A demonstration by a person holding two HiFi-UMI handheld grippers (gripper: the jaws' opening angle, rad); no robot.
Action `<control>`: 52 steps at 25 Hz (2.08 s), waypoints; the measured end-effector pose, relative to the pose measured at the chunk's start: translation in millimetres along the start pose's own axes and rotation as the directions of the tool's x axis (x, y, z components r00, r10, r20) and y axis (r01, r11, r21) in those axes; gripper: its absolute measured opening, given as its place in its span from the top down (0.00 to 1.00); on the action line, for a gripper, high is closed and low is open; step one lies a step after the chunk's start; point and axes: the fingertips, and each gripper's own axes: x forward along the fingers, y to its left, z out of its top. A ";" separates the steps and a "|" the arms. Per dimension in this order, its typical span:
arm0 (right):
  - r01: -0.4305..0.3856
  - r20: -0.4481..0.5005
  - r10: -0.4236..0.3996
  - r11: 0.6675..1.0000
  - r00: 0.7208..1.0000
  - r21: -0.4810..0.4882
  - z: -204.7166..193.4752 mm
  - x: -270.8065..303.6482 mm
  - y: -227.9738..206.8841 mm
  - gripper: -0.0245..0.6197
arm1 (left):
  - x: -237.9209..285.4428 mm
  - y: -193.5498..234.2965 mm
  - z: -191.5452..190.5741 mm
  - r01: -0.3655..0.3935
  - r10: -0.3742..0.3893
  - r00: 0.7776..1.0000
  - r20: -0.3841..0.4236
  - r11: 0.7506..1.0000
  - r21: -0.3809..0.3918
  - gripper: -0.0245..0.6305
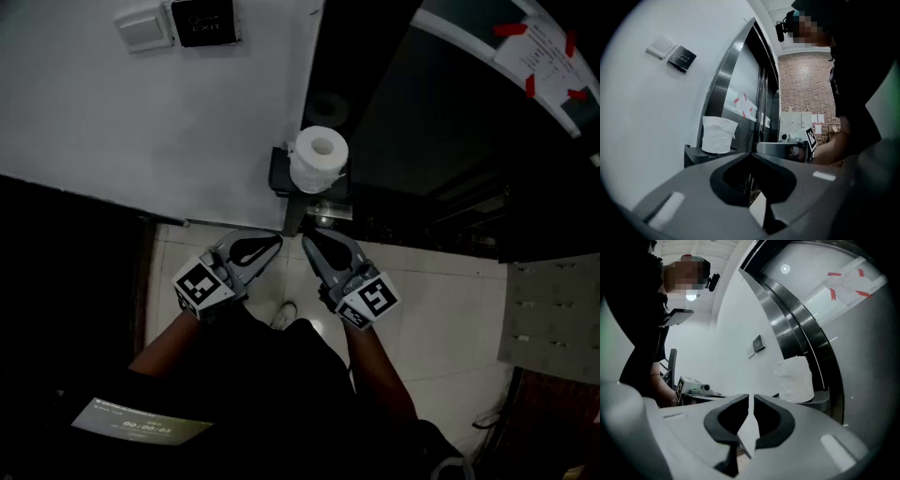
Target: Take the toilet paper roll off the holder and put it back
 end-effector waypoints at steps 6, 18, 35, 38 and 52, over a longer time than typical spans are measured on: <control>0.047 -0.039 -0.048 0.998 0.998 -0.033 3.3 5.6 -16.3 0.79 | 1.9 1.5 1.8 0.004 -0.004 1.000 0.002 1.000 0.005 0.96; 0.307 -0.039 -0.314 0.943 0.949 -0.124 30.0 43.2 -76.8 0.10 | 6.0 11.3 3.6 0.015 -0.015 1.000 -0.015 1.000 -0.027 0.96; 0.414 -0.155 -0.441 0.893 0.884 -0.176 28.3 82.6 -113.4 0.07 | 0.3 29.3 -1.3 0.004 -0.004 1.000 -0.018 0.999 -0.036 0.96; 0.450 -0.174 -0.484 0.870 0.858 -0.200 27.1 84.3 -118.5 0.09 | 0.0 30.3 -4.6 0.002 -0.002 1.000 -0.016 1.000 -0.026 0.96; 0.450 -0.135 -0.485 0.864 0.864 -0.225 35.1 77.6 -118.3 0.31 | -2.2 30.3 -6.9 -0.002 0.002 1.000 -0.015 1.000 -0.023 0.96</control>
